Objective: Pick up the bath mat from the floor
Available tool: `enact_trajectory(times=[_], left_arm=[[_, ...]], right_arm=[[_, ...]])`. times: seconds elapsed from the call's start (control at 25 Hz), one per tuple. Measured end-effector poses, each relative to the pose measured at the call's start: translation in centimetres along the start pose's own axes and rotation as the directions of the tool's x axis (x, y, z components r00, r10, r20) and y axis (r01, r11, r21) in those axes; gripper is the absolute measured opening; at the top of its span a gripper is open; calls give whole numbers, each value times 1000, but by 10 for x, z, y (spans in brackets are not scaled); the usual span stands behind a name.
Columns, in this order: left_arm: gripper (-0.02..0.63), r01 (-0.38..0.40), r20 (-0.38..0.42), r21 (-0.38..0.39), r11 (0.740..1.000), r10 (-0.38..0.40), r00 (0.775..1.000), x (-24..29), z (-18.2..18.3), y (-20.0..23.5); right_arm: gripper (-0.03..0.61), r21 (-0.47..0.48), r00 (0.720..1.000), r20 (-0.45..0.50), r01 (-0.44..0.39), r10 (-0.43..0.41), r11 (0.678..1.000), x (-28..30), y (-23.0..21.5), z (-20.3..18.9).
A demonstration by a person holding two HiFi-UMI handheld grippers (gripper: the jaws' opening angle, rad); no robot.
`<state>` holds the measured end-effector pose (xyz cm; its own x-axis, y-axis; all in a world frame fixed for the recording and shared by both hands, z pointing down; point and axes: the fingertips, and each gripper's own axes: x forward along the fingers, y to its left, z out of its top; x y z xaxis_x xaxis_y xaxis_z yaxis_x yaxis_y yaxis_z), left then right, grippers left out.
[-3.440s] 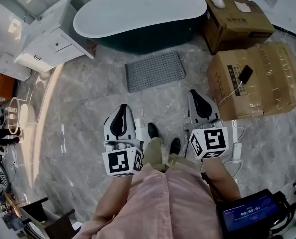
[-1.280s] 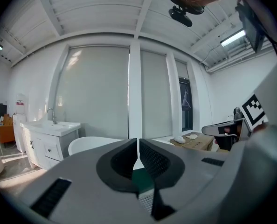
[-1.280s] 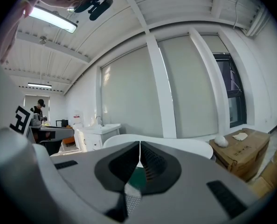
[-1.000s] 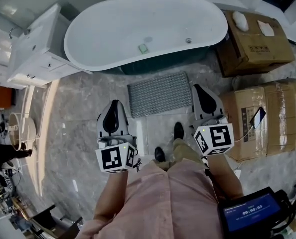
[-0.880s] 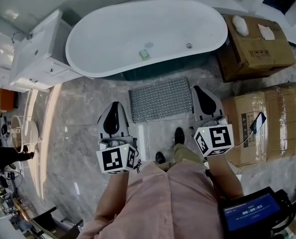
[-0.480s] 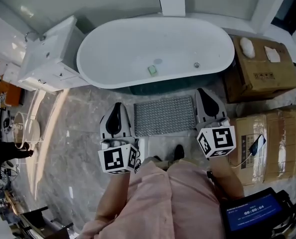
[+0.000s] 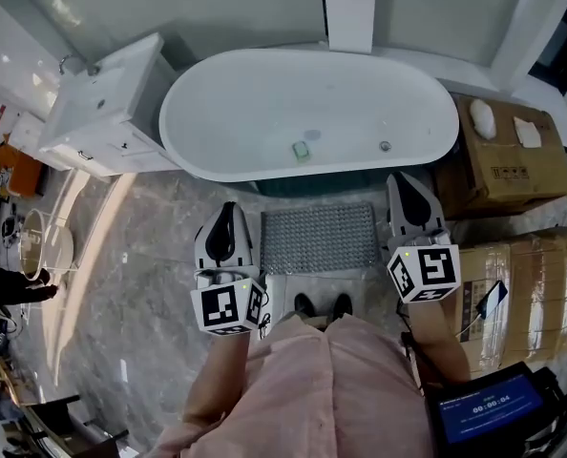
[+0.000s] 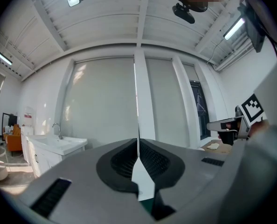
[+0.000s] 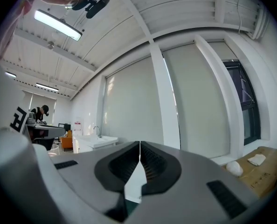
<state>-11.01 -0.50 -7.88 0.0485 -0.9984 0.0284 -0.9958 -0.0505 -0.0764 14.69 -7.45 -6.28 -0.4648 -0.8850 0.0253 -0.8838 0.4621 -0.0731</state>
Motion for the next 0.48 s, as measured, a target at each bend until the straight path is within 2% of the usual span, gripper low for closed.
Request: enact_trajectory(times=[0.2, 0.48], left_arm=[[37, 82, 0, -32, 996, -82, 997, 9, -8, 9], [37, 84, -67, -51, 995, -87, 994, 26, -47, 32]], right_arm=[[18, 1, 999, -32, 13, -13, 1000, 16, 5, -10], [18, 9, 995, -92, 33, -32, 999, 31, 7, -47]])
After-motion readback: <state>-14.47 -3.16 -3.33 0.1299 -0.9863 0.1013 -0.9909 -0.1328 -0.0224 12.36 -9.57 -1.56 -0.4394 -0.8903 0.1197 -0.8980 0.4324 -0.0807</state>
